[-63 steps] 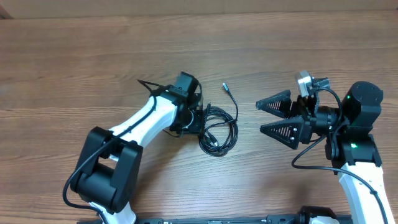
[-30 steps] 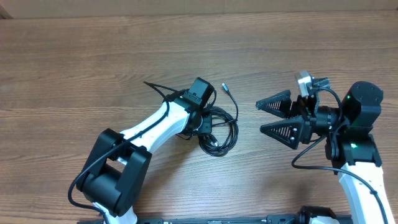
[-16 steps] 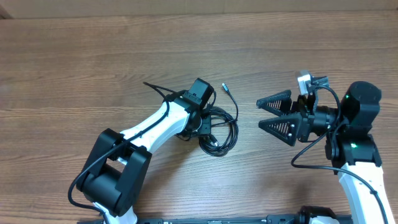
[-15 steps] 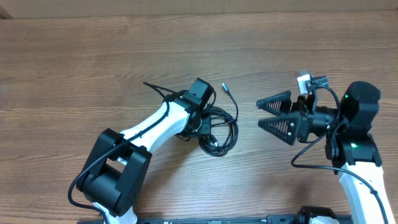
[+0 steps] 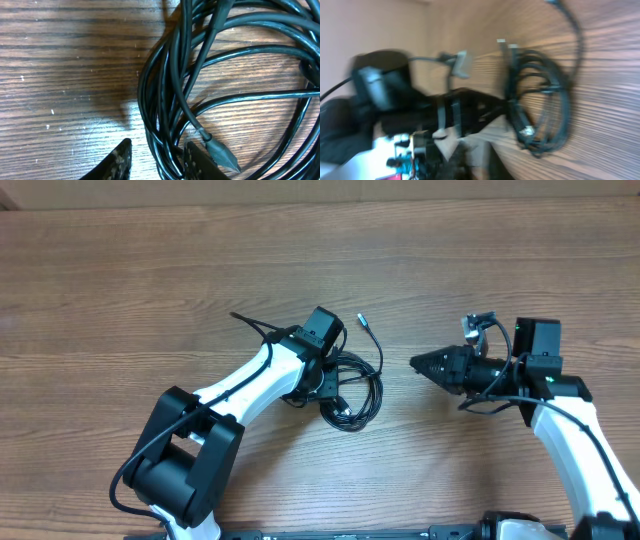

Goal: Untangle cables
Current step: 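Move the right gripper to the right side of the cable coil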

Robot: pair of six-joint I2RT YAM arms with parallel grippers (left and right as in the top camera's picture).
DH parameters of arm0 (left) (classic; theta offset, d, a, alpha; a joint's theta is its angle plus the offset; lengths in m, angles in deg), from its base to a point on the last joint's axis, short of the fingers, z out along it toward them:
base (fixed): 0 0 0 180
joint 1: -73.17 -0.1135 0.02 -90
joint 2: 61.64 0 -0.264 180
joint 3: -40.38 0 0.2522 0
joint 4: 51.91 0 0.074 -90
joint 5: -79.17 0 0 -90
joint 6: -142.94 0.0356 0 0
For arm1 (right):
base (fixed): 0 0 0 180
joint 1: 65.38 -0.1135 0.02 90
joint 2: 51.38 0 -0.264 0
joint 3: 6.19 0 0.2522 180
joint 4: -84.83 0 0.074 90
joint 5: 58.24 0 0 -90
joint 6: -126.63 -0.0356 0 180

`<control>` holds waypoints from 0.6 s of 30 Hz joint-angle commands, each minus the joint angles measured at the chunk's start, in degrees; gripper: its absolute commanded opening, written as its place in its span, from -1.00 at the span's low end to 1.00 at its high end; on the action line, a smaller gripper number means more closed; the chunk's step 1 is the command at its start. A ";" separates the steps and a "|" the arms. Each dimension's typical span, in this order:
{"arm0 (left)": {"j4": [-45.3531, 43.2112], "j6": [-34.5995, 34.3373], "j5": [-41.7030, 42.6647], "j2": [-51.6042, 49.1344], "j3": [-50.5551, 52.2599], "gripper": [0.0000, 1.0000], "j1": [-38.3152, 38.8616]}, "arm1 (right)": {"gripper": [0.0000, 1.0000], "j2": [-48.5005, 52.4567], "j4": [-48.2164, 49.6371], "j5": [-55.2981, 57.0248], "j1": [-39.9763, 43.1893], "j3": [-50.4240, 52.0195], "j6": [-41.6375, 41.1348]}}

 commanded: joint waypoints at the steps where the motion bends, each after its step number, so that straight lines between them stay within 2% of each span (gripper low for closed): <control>1: -0.33 -0.33 -0.59 -0.94 -0.68 -0.46 0.44 | -0.93 2.78 -0.13 7.15 -0.28 -0.96 -0.02; 3: -0.66 -0.31 -0.61 -0.94 -0.68 -0.81 0.44 | -0.92 4.39 -0.68 8.35 -0.42 -0.96 -0.90; 4: -0.87 -0.28 -0.63 -0.94 -0.68 -0.91 0.44 | -0.93 5.09 -1.01 9.57 -0.63 -0.94 -1.88; 10: -2.38 0.94 -0.81 -0.94 -0.68 -0.91 0.37 | -0.90 8.85 -2.38 20.44 -6.36 -0.94 -12.41; 18: -3.87 11.28 -2.38 -0.94 -0.68 -0.92 0.02 | -0.93 12.26 1.64 34.62 -19.10 -0.94 -30.03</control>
